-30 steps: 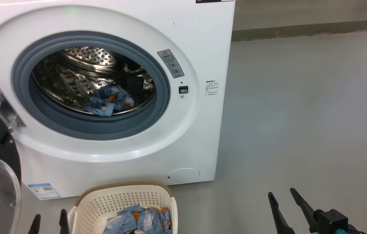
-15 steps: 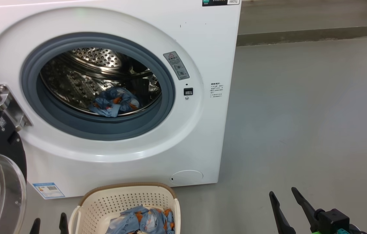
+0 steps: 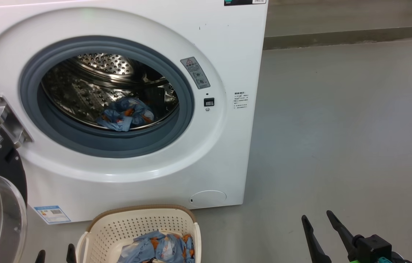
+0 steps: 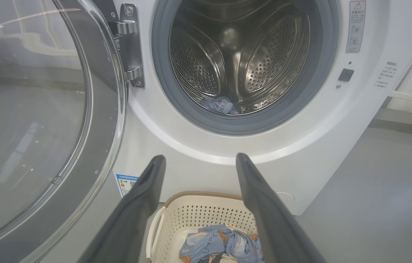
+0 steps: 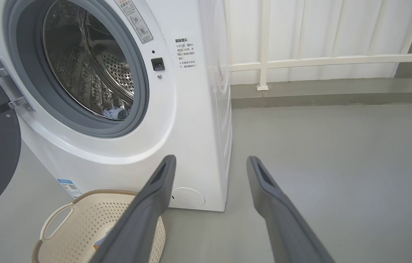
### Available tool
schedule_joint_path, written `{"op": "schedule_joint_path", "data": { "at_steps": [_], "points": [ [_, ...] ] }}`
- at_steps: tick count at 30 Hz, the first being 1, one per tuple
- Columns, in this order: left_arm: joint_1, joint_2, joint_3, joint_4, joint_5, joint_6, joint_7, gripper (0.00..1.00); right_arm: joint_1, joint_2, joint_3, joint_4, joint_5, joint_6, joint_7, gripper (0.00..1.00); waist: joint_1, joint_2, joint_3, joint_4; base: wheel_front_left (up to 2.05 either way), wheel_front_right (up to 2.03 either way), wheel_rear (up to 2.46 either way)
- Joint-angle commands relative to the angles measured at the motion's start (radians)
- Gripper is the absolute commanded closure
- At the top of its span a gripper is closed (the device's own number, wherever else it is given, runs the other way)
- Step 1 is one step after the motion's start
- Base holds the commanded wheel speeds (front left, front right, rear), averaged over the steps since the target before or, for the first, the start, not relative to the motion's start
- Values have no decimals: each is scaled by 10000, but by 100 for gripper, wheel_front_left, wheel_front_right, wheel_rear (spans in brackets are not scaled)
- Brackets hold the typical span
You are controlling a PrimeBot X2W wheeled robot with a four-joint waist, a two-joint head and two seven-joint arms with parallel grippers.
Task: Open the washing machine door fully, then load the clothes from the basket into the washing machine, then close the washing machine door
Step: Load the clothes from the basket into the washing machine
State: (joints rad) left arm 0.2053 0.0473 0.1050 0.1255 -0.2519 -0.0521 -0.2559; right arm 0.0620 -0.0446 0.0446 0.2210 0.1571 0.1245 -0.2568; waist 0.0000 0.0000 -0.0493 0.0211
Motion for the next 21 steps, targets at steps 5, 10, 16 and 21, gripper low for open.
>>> {"op": "schedule_joint_path", "data": {
  "at_steps": [5,10,16,21],
  "points": [
    [-319,50,365,-126,107,-100,-59,0,-118,-56,246,-247,-55,62,-49,0,0,0,52,-53,0,0,0],
    [-343,49,377,-118,127,-135,-59,0,-126,-56,251,-253,-57,62,-49,0,0,0,107,-62,0,0,0],
    [-361,45,379,-85,139,-162,-59,0,-107,-56,245,-287,-64,62,-49,0,0,0,164,-67,0,0,0],
    [-383,44,414,-73,143,-175,-59,0,-113,-56,255,-303,-48,62,-49,0,0,0,232,-91,0,0,0]
  ]
}}
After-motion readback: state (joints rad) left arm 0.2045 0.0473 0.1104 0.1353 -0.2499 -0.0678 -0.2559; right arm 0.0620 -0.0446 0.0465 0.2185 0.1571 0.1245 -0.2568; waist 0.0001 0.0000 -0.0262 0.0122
